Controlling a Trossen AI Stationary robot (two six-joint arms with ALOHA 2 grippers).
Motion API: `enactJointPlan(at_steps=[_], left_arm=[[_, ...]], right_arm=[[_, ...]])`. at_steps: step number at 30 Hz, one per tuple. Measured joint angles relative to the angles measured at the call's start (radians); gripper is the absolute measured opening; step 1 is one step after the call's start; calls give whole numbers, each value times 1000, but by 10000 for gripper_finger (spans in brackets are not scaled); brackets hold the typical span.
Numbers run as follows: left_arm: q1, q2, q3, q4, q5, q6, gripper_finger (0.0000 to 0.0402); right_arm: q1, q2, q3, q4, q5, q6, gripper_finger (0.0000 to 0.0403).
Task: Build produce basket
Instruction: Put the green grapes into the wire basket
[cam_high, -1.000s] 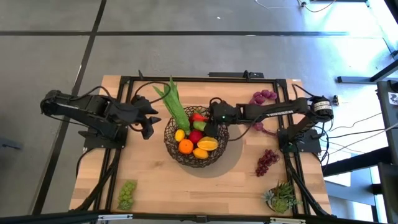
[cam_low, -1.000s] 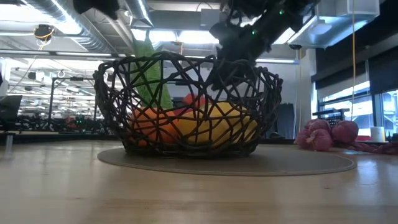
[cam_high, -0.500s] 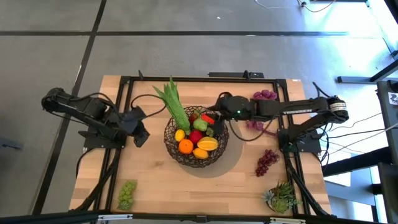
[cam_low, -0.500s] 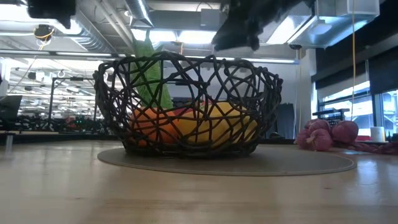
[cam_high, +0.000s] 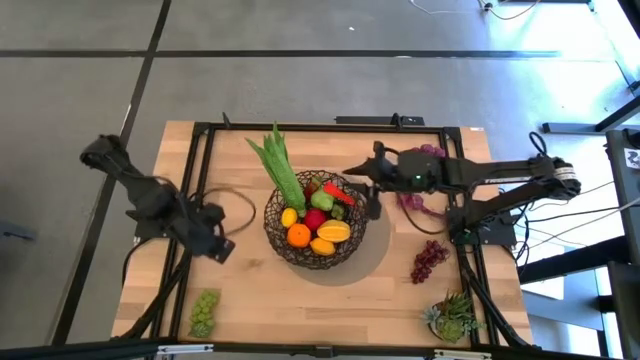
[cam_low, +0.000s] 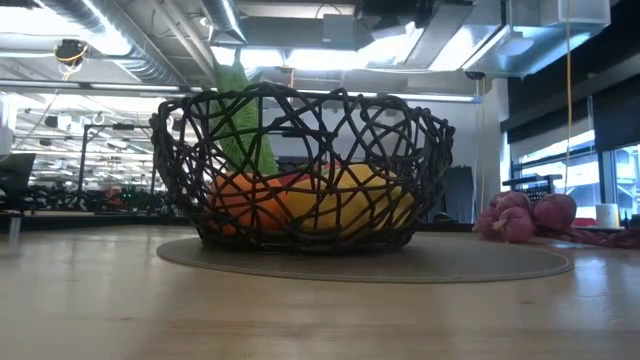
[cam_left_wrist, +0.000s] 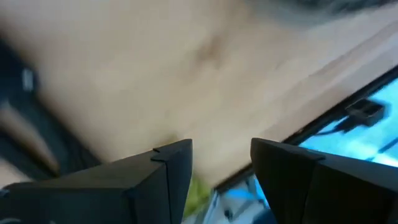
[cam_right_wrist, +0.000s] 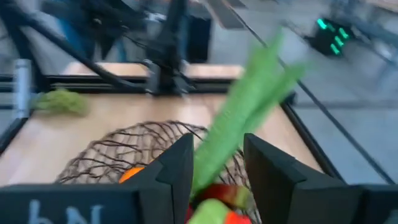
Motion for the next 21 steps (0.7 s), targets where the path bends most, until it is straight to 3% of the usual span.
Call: enactJointPlan(at_steps=[3,8,21], left_arm=[[-71,63,0,1,56,-151,153],[-169,164,0,47,59,-338,153],[-353,464,0,238,157,-423,153]], right_arm=[[1,-28,0,13,-108,-57,136],[1,-62,0,28,-255,-133,136],[1,-93,0,41,-279,-145,136]])
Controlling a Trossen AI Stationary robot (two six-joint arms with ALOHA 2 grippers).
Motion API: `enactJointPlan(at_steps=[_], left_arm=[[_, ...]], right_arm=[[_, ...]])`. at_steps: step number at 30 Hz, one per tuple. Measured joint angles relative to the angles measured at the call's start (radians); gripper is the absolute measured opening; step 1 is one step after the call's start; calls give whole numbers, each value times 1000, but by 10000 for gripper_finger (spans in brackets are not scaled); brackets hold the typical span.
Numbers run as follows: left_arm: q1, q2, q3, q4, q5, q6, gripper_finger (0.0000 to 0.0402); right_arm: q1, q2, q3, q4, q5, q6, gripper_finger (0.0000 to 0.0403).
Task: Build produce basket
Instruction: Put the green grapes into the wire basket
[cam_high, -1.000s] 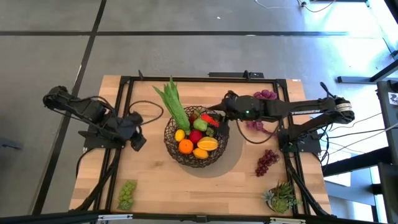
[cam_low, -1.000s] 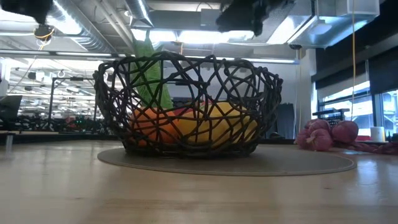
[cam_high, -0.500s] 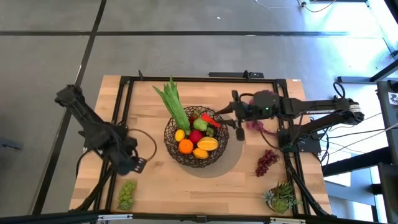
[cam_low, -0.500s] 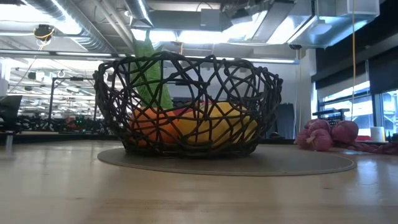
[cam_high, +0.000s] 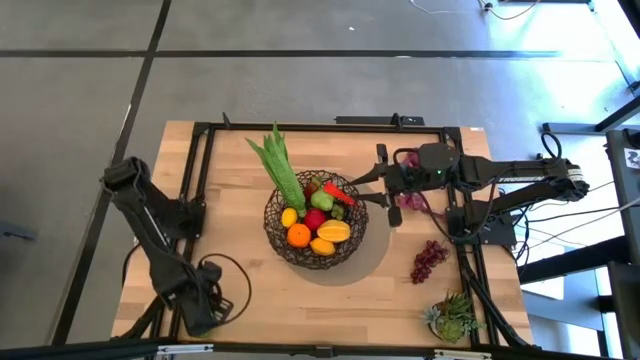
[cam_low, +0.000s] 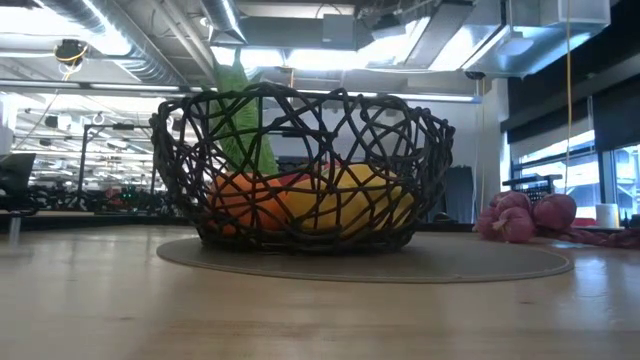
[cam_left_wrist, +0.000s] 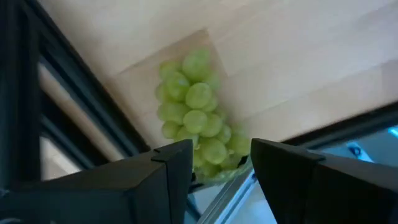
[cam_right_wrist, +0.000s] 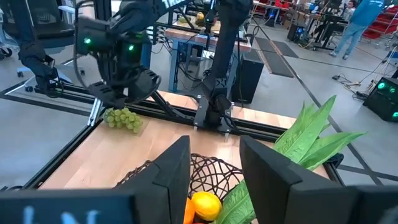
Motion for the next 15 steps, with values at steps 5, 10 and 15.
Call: enactJointPlan(at_steps=[5,10,15], left_arm=[[-12,69,0,49,0,-10,153],[-11,104,0,42,1,22,153],[-12,109,0,15,-1,24,153]], right_arm=[[-1,0,0,1,0,0,136],[-13,0,0,2,0,2,136],[-31,0,0,2,0,4,136]])
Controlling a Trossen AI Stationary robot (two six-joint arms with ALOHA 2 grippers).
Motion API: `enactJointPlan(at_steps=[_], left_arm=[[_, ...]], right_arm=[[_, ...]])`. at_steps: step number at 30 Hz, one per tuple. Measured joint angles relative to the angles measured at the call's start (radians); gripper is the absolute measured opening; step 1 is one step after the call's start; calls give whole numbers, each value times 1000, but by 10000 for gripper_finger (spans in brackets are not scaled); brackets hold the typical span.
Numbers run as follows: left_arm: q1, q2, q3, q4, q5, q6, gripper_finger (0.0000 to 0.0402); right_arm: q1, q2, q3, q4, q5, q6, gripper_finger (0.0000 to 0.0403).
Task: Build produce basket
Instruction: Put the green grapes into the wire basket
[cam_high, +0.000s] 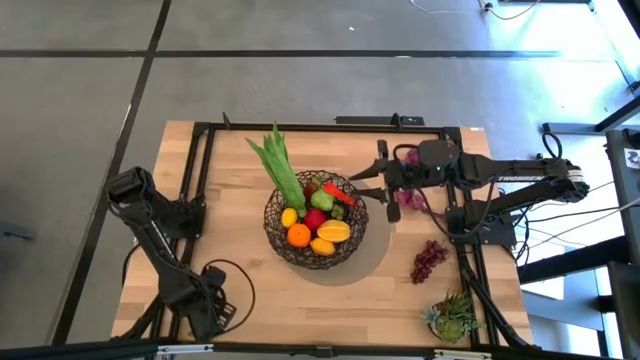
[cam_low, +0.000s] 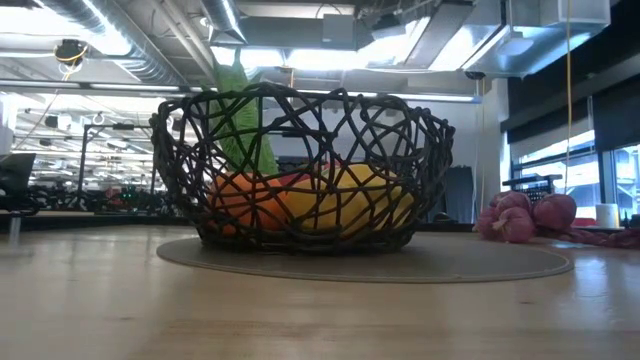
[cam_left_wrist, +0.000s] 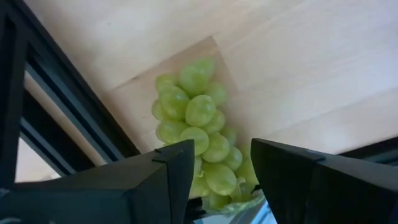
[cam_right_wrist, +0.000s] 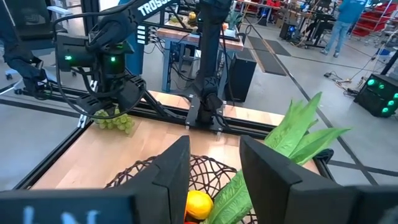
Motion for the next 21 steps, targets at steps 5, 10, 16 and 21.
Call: enactJointPlan(at_steps=[5,10,16,21], left_arm=[[-2,-4,0,-50,5,0,151],[-8,-1,0,-69,4,0,149],[-8,32,0,-18,-3,0,149],[-13,80,0,-18,2,12,149]], right_arm=[[-13,0,0,0,0,2,136],[-19,0,0,0,0,3,136],[-21,0,0,0,0,3,136],[-22,0,0,0,0,3,136]])
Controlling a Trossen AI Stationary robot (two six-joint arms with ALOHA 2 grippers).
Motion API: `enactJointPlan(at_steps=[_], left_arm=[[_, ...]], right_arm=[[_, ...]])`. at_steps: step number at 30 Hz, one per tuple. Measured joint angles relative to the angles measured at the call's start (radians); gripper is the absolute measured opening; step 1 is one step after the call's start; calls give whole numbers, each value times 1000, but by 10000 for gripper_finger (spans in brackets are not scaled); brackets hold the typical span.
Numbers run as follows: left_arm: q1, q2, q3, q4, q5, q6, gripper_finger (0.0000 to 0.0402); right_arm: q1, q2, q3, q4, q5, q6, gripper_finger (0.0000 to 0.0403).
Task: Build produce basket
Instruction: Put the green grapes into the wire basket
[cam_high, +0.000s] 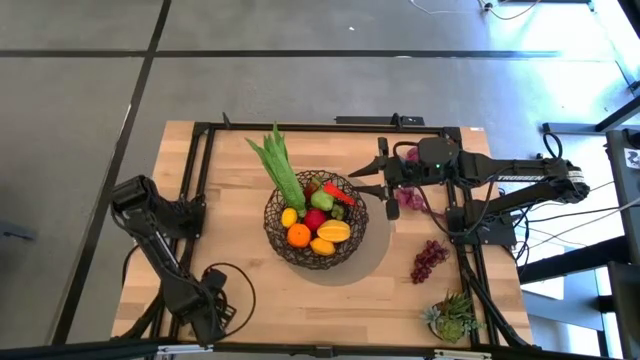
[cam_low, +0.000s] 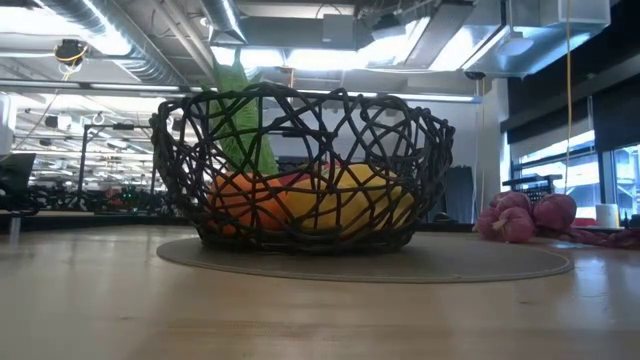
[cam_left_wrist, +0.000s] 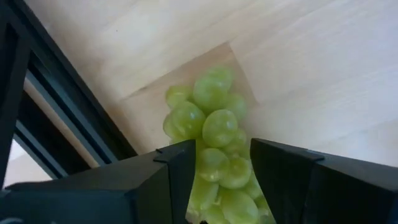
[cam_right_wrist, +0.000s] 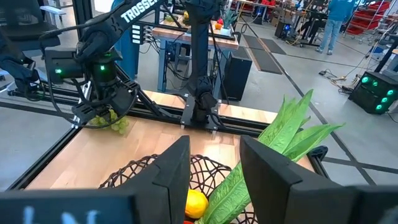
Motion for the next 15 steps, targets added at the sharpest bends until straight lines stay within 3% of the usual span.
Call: enactJointPlan(at_steps=[15], left_arm=[[16,81,2,-36,8,175,137]], right_arm=[[-1,0,0,0,0,0,136]])
